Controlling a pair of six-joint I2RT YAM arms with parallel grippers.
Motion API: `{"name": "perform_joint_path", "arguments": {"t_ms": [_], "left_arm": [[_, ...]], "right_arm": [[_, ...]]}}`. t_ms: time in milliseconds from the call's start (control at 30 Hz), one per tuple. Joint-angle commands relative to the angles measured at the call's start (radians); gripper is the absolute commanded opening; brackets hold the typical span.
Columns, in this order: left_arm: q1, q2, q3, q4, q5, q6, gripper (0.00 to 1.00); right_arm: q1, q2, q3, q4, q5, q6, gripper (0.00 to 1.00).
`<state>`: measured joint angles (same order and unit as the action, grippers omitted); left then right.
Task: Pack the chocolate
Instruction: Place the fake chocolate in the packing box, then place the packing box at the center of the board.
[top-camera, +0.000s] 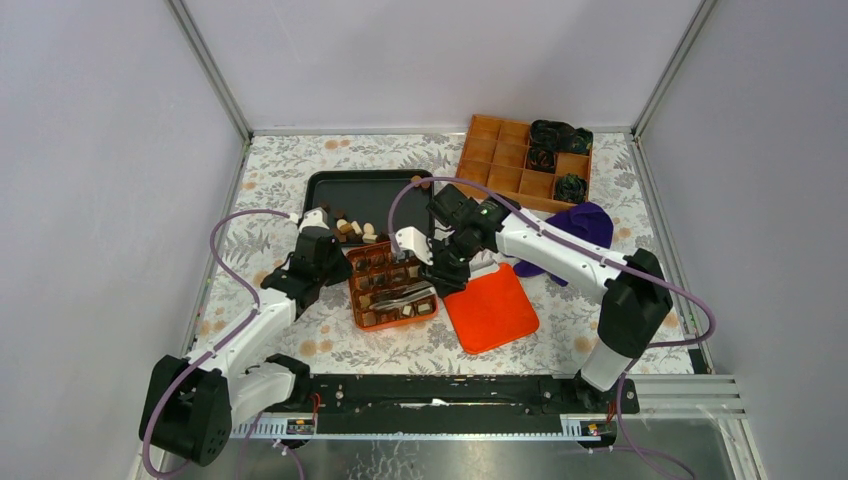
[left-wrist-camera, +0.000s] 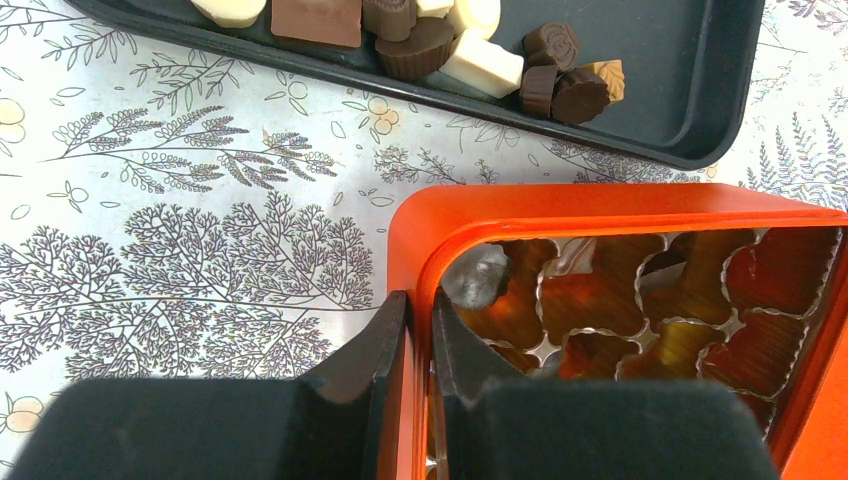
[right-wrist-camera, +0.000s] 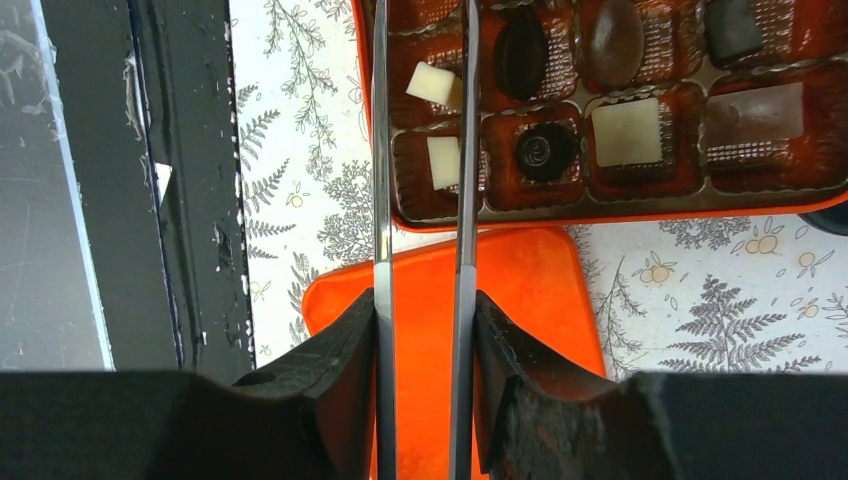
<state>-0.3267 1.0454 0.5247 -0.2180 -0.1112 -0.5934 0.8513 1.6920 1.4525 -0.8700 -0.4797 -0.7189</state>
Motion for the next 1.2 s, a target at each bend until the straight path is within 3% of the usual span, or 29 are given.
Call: {"name": "perform_joint_path", "arguments": {"t_ms": [0, 633, 967, 1167], "left_arm": [[-0.005, -0.004, 0.04, 0.049, 0.021, -0.029, 0.0], [-0.005, -0.008, 0.039, 0.038, 0.025, -0.03, 0.0], [-0.005, -0.007, 0.038, 0.029, 0.033, -0.031, 0.0], [-0.005, -0.02, 0.036, -0.005, 0.039, -0.028, 0.0]], "right_arm": [[0.012, -0.015, -0.02, 0.006, -0.024, -0.019, 0.11], [0.012, 0.001, 0.023, -0.012, -0.054, 0.011, 0.49], [-0.005, 0.011, 0.121, -0.048, -0.133, 0.047, 0.42], [-0.108, 0.048, 0.252, -0.089, -0.222, 0.062, 0.39]]}}
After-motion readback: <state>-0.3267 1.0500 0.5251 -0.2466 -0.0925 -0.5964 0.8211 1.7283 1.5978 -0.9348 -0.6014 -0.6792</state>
